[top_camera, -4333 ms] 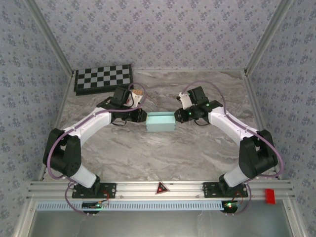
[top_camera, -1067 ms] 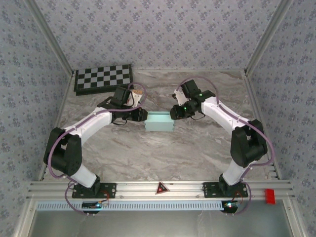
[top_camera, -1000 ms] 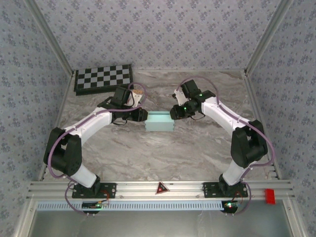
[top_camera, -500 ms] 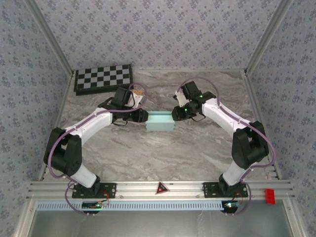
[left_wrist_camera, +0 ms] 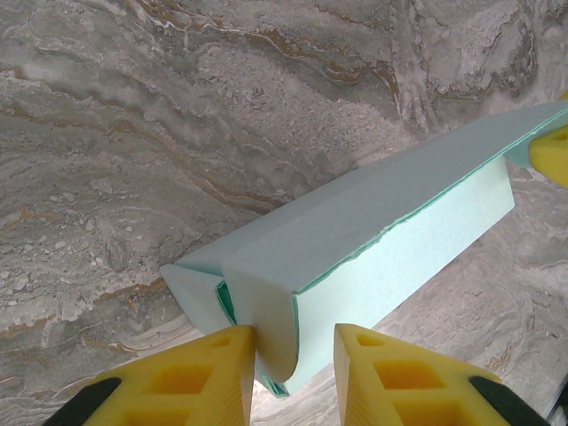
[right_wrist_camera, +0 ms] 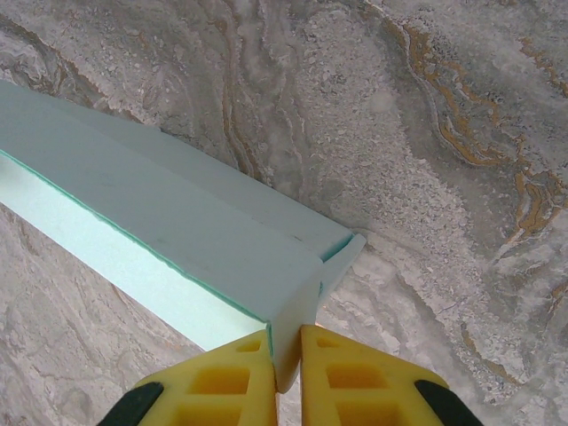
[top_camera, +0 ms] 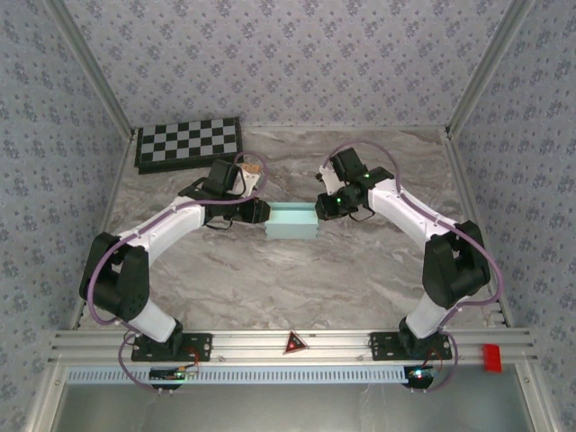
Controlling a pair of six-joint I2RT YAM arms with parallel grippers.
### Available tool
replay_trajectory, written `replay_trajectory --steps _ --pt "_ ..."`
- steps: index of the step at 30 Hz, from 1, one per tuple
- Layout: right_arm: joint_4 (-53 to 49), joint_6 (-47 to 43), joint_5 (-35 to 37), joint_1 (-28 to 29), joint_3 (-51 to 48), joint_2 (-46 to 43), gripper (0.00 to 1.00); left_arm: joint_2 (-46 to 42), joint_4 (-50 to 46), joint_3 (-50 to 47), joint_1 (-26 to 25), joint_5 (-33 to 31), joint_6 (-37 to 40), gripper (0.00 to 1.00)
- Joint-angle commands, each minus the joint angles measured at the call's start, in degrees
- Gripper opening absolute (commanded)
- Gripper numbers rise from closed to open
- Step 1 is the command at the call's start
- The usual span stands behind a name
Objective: Fold the paper box
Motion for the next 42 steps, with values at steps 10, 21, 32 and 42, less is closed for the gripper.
replay_trajectory --steps 10,21,32,42 --pt "-1.69 0.09 -4.00 0.36 3.47 0.39 0.13 -0.07 1.23 -0.42 -0.90 0.17 -0.42 0.29" --pt "-1.79 0.88 -5.44 0.53 3.84 1.45 0.16 0.23 1.93 -0.56 -1.21 0.05 -0.94 0.29" --pt "-1.20 1.94 -6.39 0.89 4.12 2.05 0.23 0.40 2.63 -0.74 -1.72 -0.12 -1.64 0.29" --pt "-1.68 1.96 -5.59 1.07 4.06 2.28 0.21 0.09 2.36 -0.70 -1.92 -0.68 -1.56 0.29"
